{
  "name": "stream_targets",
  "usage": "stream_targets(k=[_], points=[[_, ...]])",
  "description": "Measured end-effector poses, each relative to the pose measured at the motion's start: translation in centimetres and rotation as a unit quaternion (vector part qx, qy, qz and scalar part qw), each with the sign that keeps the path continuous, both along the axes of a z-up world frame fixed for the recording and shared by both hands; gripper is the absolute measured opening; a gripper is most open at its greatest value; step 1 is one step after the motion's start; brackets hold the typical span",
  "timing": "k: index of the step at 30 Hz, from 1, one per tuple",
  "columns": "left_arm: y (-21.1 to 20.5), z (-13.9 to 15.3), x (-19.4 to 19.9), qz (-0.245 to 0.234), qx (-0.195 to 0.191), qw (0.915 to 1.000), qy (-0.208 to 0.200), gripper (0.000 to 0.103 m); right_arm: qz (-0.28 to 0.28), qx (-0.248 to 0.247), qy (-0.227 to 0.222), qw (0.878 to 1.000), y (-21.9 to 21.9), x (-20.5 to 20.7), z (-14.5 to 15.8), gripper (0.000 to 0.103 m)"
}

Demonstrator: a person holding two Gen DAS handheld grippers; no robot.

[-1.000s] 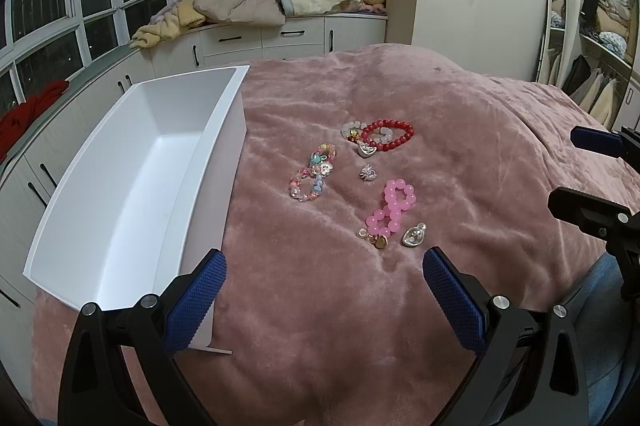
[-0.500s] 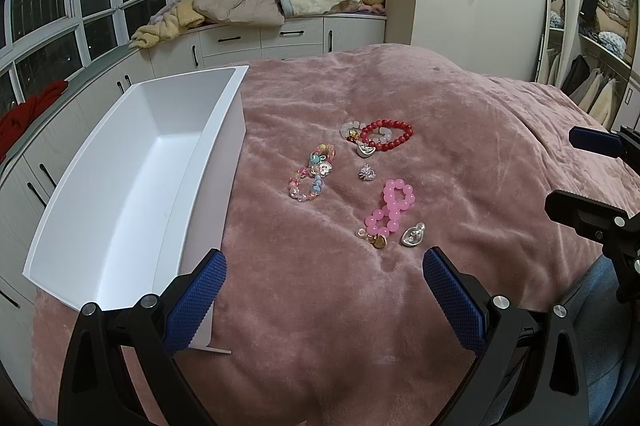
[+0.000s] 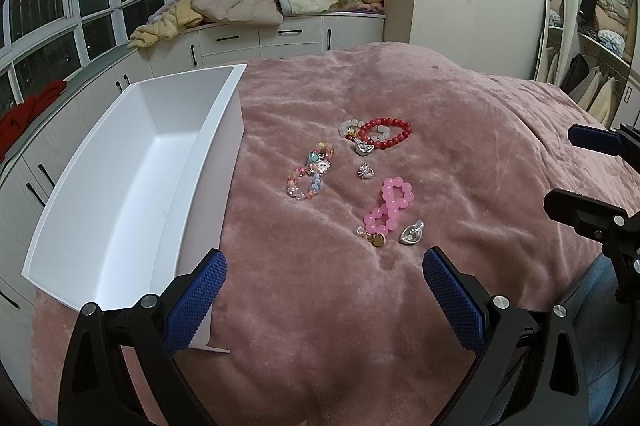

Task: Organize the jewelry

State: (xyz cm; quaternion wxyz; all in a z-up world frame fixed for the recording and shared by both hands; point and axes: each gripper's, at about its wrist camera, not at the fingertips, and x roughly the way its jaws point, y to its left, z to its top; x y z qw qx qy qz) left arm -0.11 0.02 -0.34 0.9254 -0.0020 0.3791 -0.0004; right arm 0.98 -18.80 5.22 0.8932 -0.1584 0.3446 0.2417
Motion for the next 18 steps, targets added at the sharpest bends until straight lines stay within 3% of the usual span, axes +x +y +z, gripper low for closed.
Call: stream_targets(k=[18], points=[[-0.05,-0.04,-0.02,0.0,0.0,1.0,0.001,0.1,0.0,-0.001,-0.001,1.0,0.08,0.0,-0.04,0.098]])
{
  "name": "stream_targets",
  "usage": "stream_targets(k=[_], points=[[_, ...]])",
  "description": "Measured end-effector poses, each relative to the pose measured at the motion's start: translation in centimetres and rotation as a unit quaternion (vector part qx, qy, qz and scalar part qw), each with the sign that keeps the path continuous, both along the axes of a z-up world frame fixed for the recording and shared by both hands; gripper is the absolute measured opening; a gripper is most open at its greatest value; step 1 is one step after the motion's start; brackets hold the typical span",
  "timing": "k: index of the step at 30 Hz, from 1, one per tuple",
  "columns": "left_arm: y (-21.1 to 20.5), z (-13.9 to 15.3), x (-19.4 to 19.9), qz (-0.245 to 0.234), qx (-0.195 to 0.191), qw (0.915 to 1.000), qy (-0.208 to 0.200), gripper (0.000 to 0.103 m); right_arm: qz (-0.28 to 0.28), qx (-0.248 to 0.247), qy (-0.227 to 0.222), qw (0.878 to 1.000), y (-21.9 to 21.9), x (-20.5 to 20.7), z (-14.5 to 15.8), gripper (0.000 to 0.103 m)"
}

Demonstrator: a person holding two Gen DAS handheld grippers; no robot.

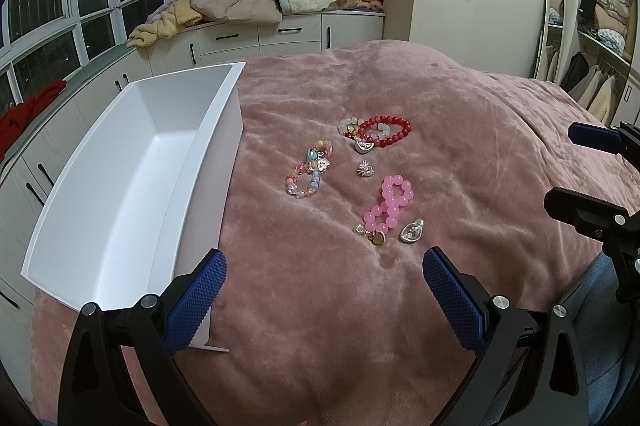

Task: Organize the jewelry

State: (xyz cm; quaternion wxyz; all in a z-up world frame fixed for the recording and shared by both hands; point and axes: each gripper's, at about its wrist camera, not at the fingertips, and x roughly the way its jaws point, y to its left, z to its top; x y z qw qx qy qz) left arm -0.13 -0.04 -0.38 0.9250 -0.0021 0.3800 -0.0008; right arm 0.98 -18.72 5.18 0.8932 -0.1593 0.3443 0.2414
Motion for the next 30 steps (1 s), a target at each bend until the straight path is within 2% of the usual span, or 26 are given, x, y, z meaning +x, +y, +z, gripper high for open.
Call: stream_targets(k=[21,30], points=[[-0.6,-0.8,-0.2,-0.004,0.002,1.0,0.005,0.1,0.001,-0.003,0.0,1.0,0.1,0.0,0.1,0.098],[-1.8,-0.9,1.2,-0.029,0.026,0.9991,0.015,0.1,0.015,0.019,0.028,0.999,0.4,2.1,0.1,0.098]])
